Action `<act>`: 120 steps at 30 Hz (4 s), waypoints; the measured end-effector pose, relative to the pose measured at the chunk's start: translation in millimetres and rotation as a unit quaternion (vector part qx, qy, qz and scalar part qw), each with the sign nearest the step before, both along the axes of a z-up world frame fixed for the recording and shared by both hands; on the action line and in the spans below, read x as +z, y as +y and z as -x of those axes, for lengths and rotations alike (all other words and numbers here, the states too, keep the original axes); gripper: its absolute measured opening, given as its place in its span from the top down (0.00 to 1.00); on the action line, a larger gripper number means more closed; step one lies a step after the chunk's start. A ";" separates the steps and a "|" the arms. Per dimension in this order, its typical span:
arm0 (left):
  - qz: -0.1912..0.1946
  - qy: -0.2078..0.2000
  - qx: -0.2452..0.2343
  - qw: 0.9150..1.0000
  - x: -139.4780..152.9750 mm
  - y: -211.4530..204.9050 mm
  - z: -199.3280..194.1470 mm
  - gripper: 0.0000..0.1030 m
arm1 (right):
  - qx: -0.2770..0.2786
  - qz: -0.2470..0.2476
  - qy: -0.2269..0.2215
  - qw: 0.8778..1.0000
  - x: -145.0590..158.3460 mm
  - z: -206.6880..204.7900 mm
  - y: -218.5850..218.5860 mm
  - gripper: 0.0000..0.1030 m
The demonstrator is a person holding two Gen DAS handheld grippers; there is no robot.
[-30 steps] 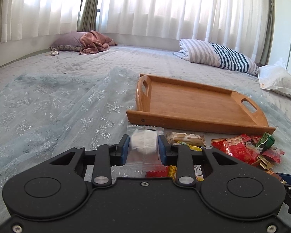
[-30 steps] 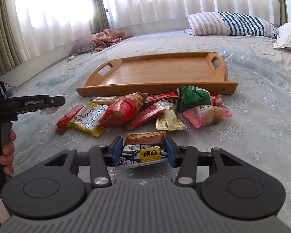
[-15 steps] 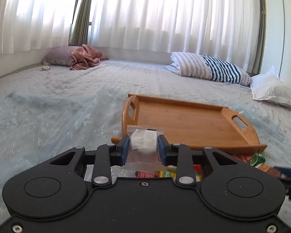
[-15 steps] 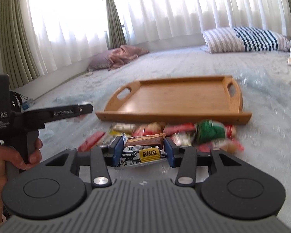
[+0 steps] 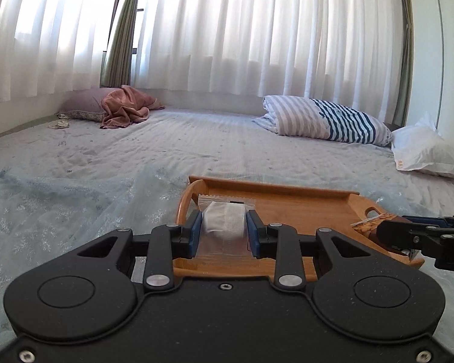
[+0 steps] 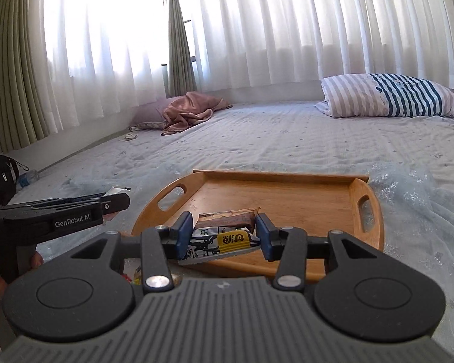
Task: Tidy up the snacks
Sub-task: 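Lift the white packet with the left gripper while the right gripper lifts its packet toward the tray, then lower the white packet into the tray and open the left gripper, then carry the held packets over the tray with the right gripper while the left gripper withdraws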
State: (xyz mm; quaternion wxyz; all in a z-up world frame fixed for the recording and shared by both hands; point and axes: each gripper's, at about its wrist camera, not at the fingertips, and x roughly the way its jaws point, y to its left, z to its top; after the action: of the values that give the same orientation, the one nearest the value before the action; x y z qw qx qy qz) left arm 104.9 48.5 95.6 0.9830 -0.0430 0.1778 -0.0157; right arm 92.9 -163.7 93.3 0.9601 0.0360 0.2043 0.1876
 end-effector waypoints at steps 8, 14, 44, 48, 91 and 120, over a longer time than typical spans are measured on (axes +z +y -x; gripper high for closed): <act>0.013 -0.005 -0.003 1.000 8.9 2.2 -42.8 0.71 | 0.005 0.026 0.007 1.000 7.2 -53.5 13.3 0.53; 0.011 -0.004 0.004 1.000 12.4 8.6 -70.5 0.71 | 0.003 0.025 0.006 1.000 9.4 -84.7 19.3 0.52; -0.020 0.046 -0.008 0.999 -12.9 -1.9 -174.8 0.71 | -0.008 0.030 0.059 0.998 -14.2 -177.1 19.7 0.52; -0.026 0.056 -0.008 0.998 -14.9 -2.9 -188.9 0.71 | -0.007 0.032 0.063 0.998 -17.3 -182.4 20.5 0.52; -0.048 0.181 0.006 0.982 -54.3 -13.9 -306.1 0.69 | -0.011 0.050 0.075 0.996 -24.8 -195.7 15.0 0.52; 0.002 0.140 0.004 0.990 -7.7 7.2 -269.2 0.06 | -0.027 0.034 0.057 0.997 4.8 -171.2 6.3 0.52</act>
State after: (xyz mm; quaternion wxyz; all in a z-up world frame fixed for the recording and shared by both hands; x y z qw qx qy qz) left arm 374.1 55.7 87.9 0.9485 -0.0471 0.3133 -0.0063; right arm 264.2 -157.4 98.2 0.9523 0.0193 0.2641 0.1518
